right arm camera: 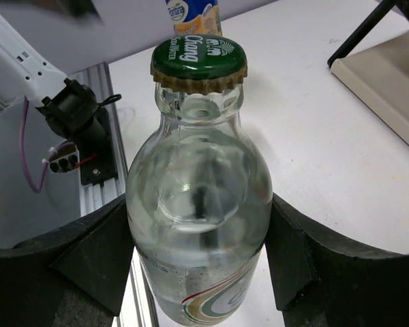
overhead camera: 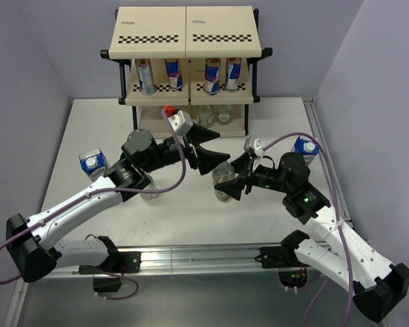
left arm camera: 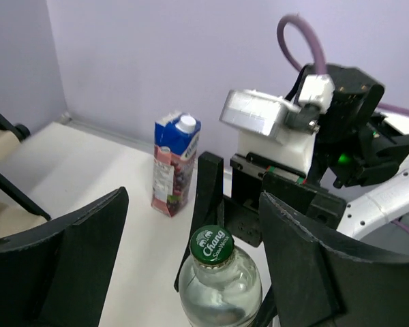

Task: Place and organize the beverage onto the shelf
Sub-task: Adjust the drink.

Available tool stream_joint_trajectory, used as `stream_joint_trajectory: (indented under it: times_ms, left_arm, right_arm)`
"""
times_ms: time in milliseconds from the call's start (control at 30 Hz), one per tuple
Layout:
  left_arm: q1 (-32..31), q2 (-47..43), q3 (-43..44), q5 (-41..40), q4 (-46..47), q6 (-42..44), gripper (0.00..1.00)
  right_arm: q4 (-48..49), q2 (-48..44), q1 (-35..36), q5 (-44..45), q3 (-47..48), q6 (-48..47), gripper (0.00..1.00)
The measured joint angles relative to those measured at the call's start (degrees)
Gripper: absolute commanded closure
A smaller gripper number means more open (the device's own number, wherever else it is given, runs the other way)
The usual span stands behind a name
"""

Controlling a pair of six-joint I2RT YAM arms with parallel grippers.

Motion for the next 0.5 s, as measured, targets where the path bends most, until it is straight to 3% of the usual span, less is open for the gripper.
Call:
stream_joint_trajectory:
  times_ms: [200,367,467,500]
  left_arm:
    - [0.0,2.6,0.0,1.6,-1.7,-1.1,0.19]
    - [0.0,3.3,0.0,2.4,-2.5,-1.5,0.32]
    - [0.0,4.2,0.0,2.6,-3.0,-1.6,0.34]
    - [0.0,4.5,0.0,2.8,-3.1,-1.6,0.40]
  right_arm:
    - [-0.1,0.0,0.1,0.7,0.0,-0.7,1.00]
    - [-0.2,0.1,0.1,0.7,0.3,-1.3,1.00]
    - [-0.4,0.3,0.1,0.7,0.6,-1.6,1.00]
    - [-0.5,0.4,0.1,0.8,0.7,-1.7,1.00]
